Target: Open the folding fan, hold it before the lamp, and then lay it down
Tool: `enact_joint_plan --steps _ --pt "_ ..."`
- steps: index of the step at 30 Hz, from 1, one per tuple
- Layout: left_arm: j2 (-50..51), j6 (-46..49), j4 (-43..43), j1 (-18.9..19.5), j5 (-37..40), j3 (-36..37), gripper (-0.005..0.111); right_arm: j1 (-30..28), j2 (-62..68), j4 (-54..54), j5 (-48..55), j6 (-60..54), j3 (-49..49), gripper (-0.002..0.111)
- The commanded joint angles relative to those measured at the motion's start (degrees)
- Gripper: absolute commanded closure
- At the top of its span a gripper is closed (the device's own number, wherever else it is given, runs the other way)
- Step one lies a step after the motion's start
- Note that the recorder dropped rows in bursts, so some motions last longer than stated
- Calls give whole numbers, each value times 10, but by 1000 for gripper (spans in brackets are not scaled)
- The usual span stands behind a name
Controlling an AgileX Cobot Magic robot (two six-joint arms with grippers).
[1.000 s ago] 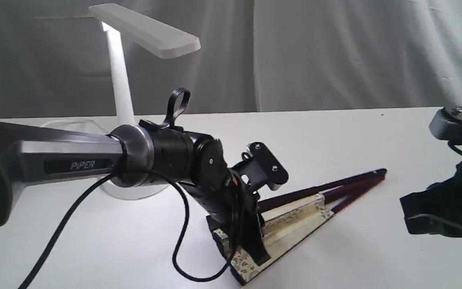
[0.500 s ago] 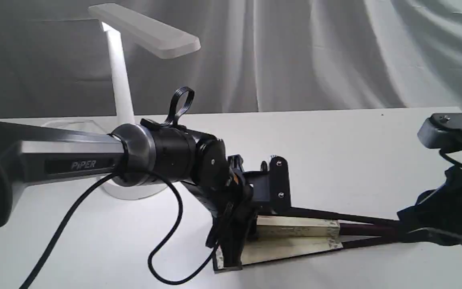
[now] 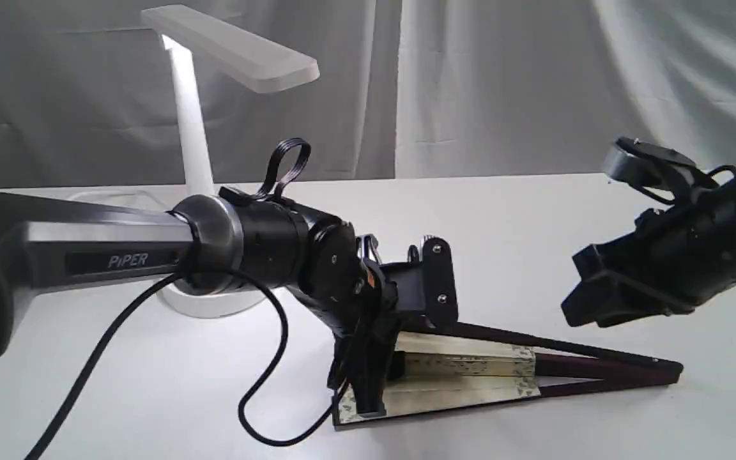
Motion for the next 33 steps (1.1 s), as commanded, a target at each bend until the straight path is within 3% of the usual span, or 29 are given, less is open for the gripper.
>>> enact_joint_plan --steps 1,5,15,20,33 --pt "-21 -118 -2 0 10 4 48 0 45 5 47 15 -54 72" --pt "-41 -254 -2 0 40 4 48 0 89 -11 56 11 -93 72" --pt "-65 -403 -108 0 114 5 48 0 194 -12 -9 -80 -152 72" --pt "-65 -420 -174 0 115 6 48 0 236 0 29 -102 -154 72" --pt "-27 -421 -154 0 131 8 48 0 273 79 93 -144 -154 72"
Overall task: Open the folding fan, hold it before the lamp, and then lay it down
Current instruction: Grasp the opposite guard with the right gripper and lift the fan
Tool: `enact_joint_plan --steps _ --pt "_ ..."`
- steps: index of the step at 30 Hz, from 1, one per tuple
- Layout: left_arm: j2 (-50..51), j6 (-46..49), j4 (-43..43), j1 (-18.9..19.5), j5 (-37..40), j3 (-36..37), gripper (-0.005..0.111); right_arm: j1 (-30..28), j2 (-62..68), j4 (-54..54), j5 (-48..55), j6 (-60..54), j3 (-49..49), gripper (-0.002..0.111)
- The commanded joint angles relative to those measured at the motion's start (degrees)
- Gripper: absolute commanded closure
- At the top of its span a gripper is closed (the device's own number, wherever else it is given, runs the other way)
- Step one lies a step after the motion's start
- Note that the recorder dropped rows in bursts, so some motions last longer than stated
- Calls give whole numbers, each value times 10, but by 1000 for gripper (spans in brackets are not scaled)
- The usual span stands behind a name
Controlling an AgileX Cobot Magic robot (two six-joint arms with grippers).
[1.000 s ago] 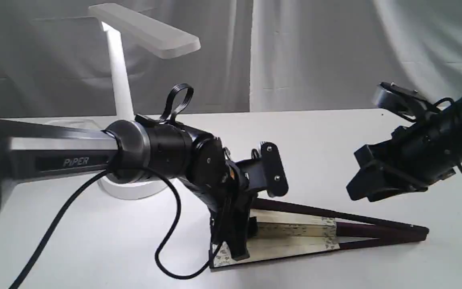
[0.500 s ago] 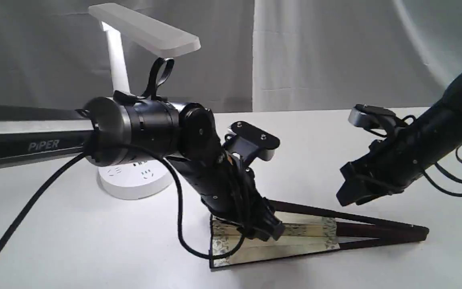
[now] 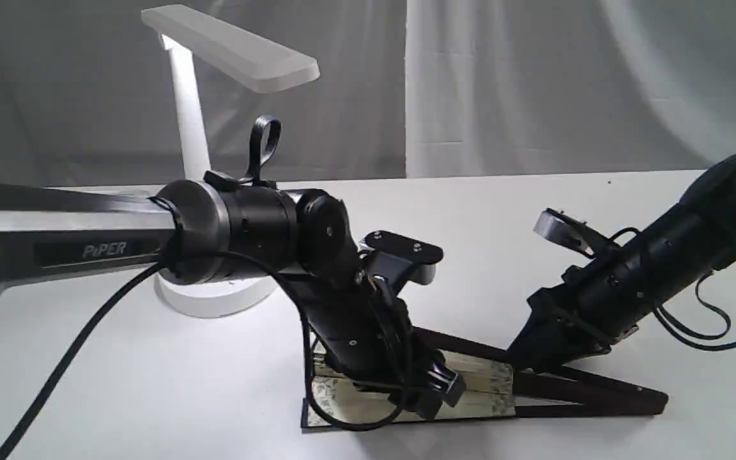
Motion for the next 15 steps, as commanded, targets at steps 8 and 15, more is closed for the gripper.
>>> enact_joint_plan --steps 8,15 --pt "0 -7 13 0 -15 3 48 0 9 12 2 -12 1 75" --pt "-13 -6 15 1 -15 3 48 -1 9 51 2 -23 1 105"
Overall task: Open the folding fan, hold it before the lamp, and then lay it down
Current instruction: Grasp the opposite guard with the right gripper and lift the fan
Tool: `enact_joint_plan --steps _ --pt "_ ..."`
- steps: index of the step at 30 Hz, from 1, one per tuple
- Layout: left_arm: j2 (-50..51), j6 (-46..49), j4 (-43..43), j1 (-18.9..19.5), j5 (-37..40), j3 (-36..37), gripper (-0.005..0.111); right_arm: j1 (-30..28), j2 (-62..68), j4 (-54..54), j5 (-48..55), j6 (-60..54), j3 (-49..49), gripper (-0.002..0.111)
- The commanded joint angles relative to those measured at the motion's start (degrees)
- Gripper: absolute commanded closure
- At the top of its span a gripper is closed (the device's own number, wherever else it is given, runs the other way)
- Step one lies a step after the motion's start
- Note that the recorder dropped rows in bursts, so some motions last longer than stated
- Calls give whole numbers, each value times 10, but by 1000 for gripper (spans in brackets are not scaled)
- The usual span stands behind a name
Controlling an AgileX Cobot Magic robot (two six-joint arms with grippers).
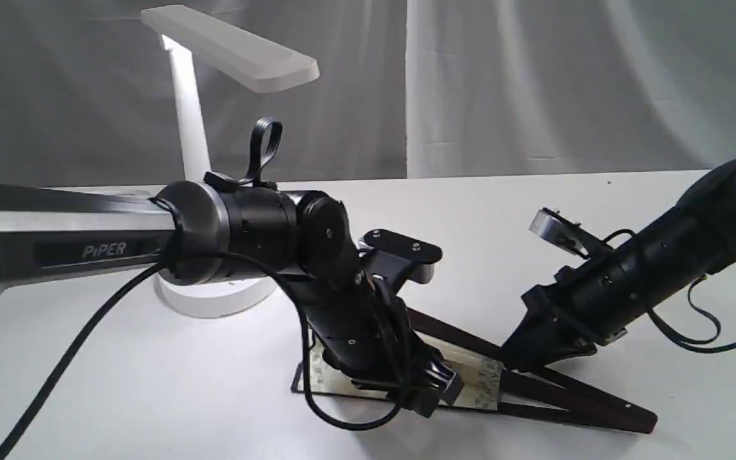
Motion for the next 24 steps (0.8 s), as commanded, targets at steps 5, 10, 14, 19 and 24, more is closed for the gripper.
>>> enact_joint_plan --steps 5,10,14,19,24 --pt "-49 -1 18 6 -4 1 48 -1 1 28 -1 -10 1 108" --pt "-78 -10 13 14 32 1 50 -2 1 28 50 -56 1 108" --pt "-95 -18 22 16 51 1 62 -4 1 38 76 -57 1 108" --pt "-106 -34 32 16 78 1 74 -29 1 60 76 -35 1 108" --pt "-109 -44 33 16 94 1 74 -60 -9 85 76 2 1 108"
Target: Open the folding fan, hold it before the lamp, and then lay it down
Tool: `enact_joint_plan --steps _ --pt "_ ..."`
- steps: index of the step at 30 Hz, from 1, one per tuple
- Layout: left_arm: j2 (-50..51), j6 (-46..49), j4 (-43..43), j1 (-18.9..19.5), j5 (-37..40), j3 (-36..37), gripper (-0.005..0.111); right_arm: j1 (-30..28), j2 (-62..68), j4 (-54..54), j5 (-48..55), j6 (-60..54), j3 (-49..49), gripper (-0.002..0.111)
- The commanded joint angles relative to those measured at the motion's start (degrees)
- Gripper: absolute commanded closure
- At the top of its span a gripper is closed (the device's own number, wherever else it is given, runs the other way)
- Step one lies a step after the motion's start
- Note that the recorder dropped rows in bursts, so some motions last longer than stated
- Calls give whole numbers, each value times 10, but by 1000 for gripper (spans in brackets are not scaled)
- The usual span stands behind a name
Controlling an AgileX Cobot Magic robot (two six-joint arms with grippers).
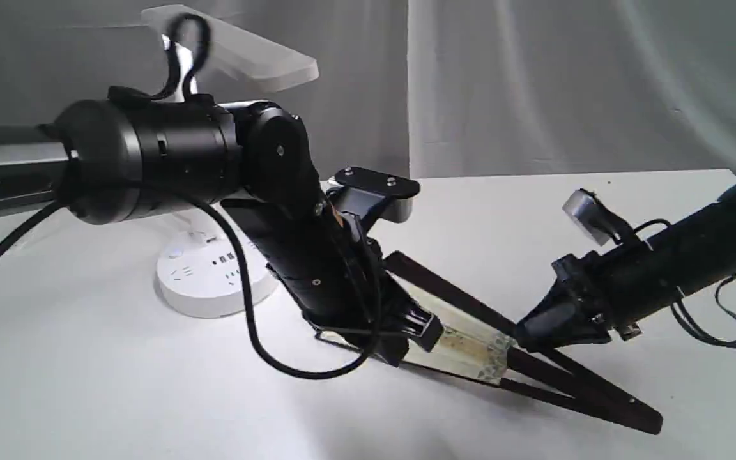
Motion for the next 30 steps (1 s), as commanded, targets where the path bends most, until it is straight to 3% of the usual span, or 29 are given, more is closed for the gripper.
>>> enact_joint_plan --steps 1,10,15,23,30 --pt "-10 -11 2 1 7 1 74 -18 -18 19 2 15 1 108" --pt "-21 -15 3 1 -2 4 74 -18 -82 20 2 58 4 108" --pt "-48 -15 4 1 -50 48 74 -18 -116 34 2 66 25 108" --pt "-125 -8 7 1 -229 176 78 -18 -152 107 2 67 75 108" --pt "-202 -9 -5 1 -449 318 78 -18 -154 153 2 65 94 108"
